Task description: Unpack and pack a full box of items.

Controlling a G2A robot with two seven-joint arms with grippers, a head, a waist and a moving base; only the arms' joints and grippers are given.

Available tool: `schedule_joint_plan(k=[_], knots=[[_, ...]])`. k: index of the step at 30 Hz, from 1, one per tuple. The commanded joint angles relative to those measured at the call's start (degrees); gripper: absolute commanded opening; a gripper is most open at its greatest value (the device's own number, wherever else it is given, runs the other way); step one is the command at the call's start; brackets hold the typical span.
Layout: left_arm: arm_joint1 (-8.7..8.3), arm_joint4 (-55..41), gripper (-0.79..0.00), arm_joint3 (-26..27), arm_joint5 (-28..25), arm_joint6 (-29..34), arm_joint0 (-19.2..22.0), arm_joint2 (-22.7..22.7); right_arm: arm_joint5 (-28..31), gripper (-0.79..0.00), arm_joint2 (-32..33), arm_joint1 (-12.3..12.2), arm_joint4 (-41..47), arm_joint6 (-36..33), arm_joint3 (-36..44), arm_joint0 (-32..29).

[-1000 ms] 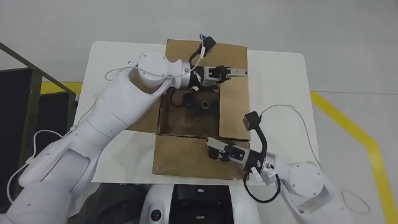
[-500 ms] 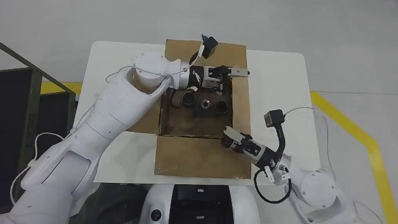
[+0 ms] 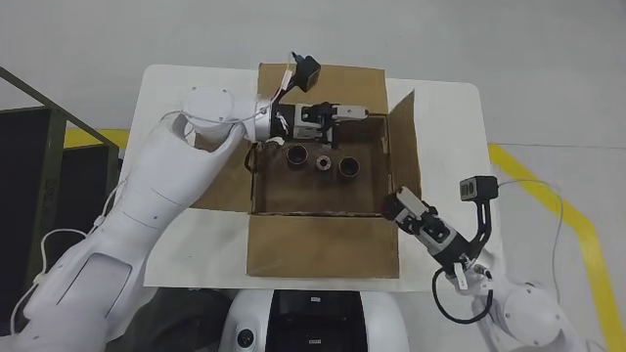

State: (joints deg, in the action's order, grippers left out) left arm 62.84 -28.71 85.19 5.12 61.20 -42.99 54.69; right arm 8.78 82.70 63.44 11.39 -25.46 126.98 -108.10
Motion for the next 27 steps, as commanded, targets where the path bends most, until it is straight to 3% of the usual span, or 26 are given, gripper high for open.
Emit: schedule_joint_plan(k=[1,16,27], knots=[[-0.47,0.73,0.0,0.57,0.12,0.88,-0.95,1.37,0.12,0.0,0.38,0.05,0.19,1.0,-0.23,-0.05],[-4.1,3.74,0.0,3.46,-1.53,10.06,-7.09,13.28,-1.11,0.0,2.8,0.49,3.62,5.94,-5.36,4.05],[-6.6,-1.06,0.0,1.52,-5.54,14.94,-9.22,26.54,-5.31,0.0,1.79,0.92,2.15,8.95,-8.22,7.99]])
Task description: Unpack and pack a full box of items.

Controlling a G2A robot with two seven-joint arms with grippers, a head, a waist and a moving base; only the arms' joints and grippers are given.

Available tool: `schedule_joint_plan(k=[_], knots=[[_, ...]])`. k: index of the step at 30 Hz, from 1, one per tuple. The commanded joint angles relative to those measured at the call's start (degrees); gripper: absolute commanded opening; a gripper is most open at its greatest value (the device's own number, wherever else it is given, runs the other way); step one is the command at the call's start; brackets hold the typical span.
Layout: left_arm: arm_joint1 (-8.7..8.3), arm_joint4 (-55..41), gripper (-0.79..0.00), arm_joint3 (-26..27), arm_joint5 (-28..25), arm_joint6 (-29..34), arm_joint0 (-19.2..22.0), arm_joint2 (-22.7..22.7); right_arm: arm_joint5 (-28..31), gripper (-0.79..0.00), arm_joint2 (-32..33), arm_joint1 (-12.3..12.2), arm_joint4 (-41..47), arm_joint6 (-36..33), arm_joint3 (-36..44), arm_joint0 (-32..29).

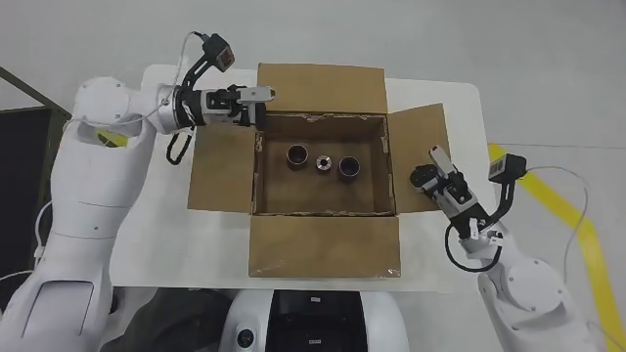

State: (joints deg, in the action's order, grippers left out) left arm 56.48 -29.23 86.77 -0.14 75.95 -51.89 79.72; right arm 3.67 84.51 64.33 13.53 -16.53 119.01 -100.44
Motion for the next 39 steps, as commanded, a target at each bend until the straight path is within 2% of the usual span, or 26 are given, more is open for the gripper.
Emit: schedule_joint_plan(k=[1,9,20,31,39], knots=[[-0.45,-1.0,0.0,-0.07,-0.48,0.42,-0.64,2.73,-0.39,0.0,-0.06,0.06,0.06,0.04,-0.53,0.67],[-1.91,-1.6,0.0,-2.12,-0.19,1.48,-1.95,9.55,-1.99,0.0,-0.81,0.31,-1.03,0.65,-1.97,2.78],[-3.58,-0.06,0.0,-6.43,0.19,-1.63,-2.17,16.47,-2.7,0.0,-1.3,0.6,-2.55,1.42,-2.77,3.94],[-4.33,0.77,0.0,-8.53,0.74,-2.89,-1.59,17.61,-3.27,0.0,-1.38,0.81,-4.08,1.4,-3.68,5.34],[-4.33,0.77,0.0,-8.53,0.74,-2.89,-1.59,17.61,-5.74,0.0,-1.2,1.12,-6.91,5.08,-5.35,7.89]])
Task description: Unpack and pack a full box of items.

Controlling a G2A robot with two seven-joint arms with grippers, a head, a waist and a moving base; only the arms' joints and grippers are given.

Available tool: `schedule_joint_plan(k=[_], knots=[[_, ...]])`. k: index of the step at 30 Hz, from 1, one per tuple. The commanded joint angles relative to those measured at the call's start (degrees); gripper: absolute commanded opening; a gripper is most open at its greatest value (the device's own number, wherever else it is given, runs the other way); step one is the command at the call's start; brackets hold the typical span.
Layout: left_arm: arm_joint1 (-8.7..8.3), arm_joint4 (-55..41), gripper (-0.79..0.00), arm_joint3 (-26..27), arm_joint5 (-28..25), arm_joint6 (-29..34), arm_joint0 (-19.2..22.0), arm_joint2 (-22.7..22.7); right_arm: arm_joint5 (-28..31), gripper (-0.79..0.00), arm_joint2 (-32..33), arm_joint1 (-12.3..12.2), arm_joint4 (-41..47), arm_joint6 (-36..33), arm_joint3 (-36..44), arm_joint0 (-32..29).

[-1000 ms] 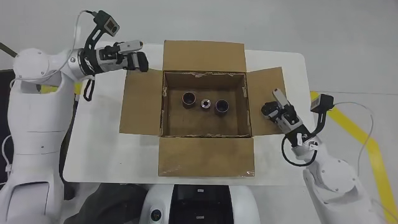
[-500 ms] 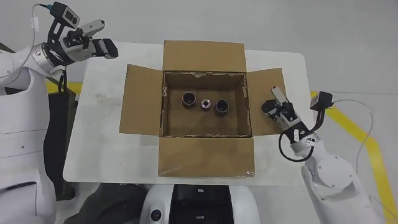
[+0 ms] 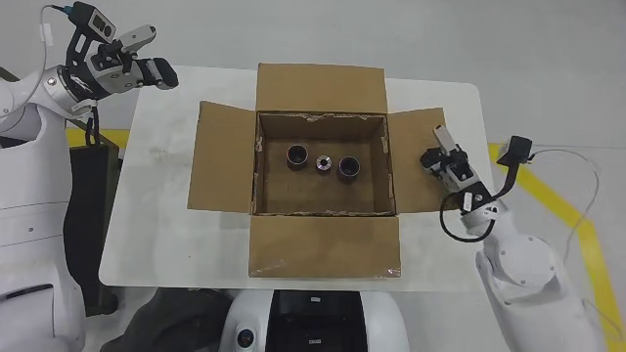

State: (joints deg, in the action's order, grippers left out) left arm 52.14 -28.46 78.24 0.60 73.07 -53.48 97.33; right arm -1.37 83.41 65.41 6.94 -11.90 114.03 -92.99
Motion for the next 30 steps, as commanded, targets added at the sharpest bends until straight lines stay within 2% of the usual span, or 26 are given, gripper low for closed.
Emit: schedule_joint_plan(k=[1,16,30], knots=[[0.0,0.0,0.0,0.0,0.0,0.0,0.0,0.0,-1.35,0.0,-0.23,0.1,-0.57,0.87,-0.85,0.95],[0.0,0.0,0.0,0.0,0.0,0.0,0.0,0.0,-8.41,0.0,-5.09,1.13,1.13,-1.16,-9.5,8.58],[0.0,0.0,0.0,0.0,0.0,0.0,0.0,0.0,-9.76,0.0,-13.14,2.47,-0.29,-3.38,-13.81,13.8]])
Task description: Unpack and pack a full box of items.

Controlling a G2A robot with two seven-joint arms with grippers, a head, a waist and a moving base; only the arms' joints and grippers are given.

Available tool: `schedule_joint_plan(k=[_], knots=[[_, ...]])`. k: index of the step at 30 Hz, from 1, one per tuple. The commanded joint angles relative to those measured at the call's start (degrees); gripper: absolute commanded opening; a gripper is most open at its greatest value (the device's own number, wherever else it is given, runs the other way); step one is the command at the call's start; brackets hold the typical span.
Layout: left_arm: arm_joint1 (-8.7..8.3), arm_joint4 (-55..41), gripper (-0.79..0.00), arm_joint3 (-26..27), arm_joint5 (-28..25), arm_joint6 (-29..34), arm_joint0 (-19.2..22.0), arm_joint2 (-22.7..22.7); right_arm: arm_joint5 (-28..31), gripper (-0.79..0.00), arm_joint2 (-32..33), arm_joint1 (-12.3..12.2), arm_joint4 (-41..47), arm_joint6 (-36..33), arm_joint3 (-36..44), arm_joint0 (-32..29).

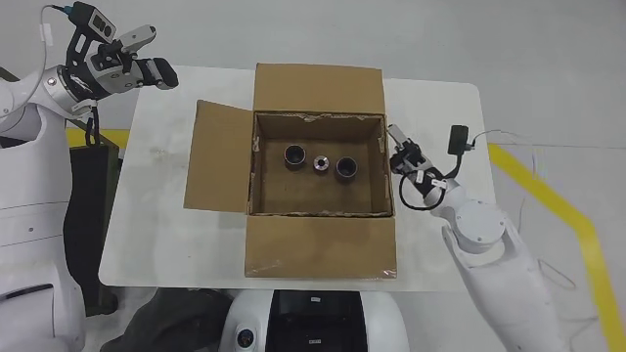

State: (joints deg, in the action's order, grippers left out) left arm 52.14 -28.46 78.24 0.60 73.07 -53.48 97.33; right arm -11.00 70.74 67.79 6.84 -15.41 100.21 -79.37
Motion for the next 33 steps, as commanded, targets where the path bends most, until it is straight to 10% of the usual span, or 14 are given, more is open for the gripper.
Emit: schedule_joint_plan(k=[1,21,33], knots=[[0.0,0.0,0.0,0.0,0.0,0.0,0.0,0.0,-0.21,0.0,-0.79,0.15,-0.31,0.15,0.05,0.31],[0.0,0.0,0.0,0.0,0.0,0.0,0.0,0.0,-2.7,0.0,0.7,0.07,-8.05,2.3,9.81,-2.45],[0.0,0.0,0.0,0.0,0.0,0.0,0.0,0.0,-12.2,0.0,-5.38,-0.26,-19.71,-10.5,20.08,2.7]])
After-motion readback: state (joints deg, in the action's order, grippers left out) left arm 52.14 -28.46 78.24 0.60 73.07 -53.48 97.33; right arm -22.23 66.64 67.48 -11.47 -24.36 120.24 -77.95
